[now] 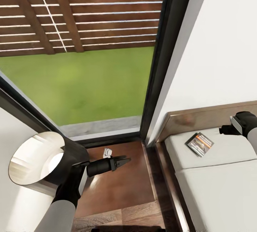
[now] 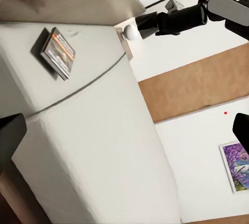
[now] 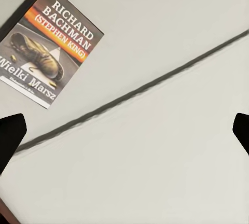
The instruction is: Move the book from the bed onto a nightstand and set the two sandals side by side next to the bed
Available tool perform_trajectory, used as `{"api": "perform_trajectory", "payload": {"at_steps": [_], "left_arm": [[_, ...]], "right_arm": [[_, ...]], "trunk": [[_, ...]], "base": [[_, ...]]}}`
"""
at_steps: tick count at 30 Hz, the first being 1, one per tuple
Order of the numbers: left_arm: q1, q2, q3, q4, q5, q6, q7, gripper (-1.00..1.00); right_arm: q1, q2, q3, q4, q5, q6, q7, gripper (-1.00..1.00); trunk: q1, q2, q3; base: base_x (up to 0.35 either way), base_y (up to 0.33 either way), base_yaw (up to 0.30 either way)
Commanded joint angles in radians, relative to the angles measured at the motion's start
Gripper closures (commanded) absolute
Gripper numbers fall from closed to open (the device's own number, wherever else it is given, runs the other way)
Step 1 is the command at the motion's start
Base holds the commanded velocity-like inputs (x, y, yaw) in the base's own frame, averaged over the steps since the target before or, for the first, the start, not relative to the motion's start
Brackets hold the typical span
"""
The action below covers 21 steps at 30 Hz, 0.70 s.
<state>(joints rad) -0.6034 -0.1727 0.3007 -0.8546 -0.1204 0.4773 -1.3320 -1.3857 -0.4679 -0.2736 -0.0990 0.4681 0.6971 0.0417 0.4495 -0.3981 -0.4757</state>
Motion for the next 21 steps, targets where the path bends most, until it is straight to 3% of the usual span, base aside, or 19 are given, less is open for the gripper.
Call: {"api": "perform_trajectory", "payload": {"at_steps": [1,21], "left_arm": [[-0.001,-0.002,0.006,-0.001,-0.011,0.011,-0.009,-1.00],[-0.001,-0.002,0.006,-0.001,-0.010,0.011,-0.009,-1.00]], "right_arm": [[-0.001,0.000,-0.007,-0.001,0.010,0.004,0.004,-1.00],[0.000,0.000,-0.007,-0.004,0.011,0.003,0.004,-1.00]], "trunk": [[0.000,-0.002,-0.003],[0.000,-0.002,-0.035]], "base": [[0.000,0.000,0.000],[0.000,0.000,0.000]]}}
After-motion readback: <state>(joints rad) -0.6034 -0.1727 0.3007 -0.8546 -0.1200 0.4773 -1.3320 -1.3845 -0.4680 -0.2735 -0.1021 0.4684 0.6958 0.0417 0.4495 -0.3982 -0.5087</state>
